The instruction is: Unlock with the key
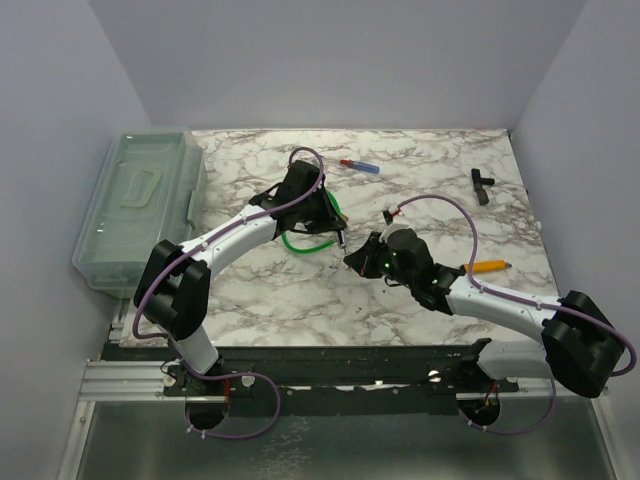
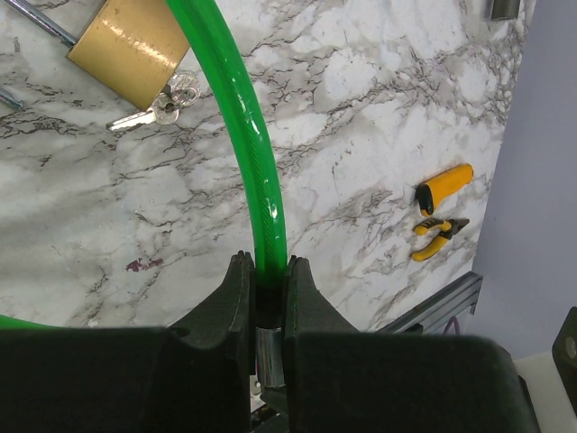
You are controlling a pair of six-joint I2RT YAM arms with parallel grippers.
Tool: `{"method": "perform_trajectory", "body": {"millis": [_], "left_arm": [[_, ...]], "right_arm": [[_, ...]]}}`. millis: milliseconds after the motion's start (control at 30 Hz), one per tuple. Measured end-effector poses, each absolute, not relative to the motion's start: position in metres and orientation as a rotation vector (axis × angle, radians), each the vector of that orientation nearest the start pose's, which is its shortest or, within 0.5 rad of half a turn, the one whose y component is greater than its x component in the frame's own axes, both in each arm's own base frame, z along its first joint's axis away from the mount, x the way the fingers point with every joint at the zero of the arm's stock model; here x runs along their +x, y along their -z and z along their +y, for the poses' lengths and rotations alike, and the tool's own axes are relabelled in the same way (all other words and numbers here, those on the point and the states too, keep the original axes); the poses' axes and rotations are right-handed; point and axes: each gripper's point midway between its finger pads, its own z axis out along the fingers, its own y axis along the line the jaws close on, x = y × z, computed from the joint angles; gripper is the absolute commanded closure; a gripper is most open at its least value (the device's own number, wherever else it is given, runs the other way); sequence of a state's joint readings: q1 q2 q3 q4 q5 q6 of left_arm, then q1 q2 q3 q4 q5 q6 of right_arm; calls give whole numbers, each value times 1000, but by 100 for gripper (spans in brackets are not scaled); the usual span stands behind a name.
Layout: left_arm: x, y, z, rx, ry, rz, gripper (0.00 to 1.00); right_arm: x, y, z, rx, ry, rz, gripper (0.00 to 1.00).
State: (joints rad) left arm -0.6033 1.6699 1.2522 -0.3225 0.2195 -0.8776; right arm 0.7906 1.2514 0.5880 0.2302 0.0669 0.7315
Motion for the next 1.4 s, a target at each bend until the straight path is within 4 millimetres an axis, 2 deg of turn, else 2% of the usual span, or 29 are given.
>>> {"method": "perform_trajectory", "body": {"millis": [567,1400], "left_arm": [[334,-151,-313,-221,946,2494,100],[336,-157,-311,-223,955,2471,100]], "right_arm": [[260,-126,284,-12,-898,2123,100],[261,-135,290,33,-1063,2133,99]]}}
